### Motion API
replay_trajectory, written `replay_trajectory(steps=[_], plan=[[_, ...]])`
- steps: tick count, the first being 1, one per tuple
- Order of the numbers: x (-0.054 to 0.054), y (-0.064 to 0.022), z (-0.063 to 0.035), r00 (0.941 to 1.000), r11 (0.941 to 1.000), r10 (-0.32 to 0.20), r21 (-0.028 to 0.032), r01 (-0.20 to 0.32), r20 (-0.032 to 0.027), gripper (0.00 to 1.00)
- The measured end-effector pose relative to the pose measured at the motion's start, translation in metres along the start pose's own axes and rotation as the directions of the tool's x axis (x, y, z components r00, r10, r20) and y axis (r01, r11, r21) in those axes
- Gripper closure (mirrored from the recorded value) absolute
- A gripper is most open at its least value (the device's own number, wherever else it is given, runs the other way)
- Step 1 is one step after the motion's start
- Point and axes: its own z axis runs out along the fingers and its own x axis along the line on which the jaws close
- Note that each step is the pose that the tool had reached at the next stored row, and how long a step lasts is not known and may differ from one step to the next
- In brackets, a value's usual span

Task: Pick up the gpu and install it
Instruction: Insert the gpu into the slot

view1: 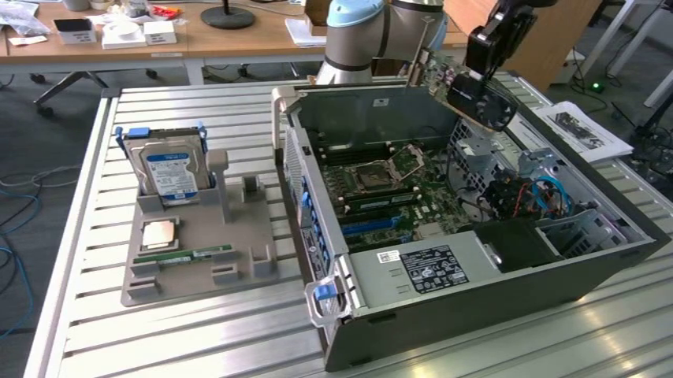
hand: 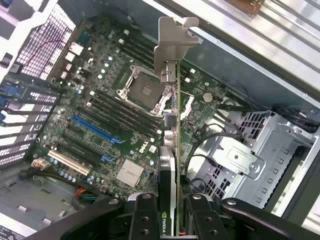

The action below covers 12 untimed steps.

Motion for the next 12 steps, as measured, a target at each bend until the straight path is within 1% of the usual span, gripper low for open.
replay_trajectory(steps=[3,6,12], plan=[[0.0001,0.0001,0.0000,0.9995,0.9995,-0.033,-0.0013,0.033,-0.0015,0.73],[0.0001,0.0000,0.0000,0.9977,0.9977,-0.068,-0.0027,0.068,-0.0031,0.73],[0.0002,0.0001,0.0001,0.9911,0.9911,-0.133,-0.0054,0.133,-0.0059,0.73]])
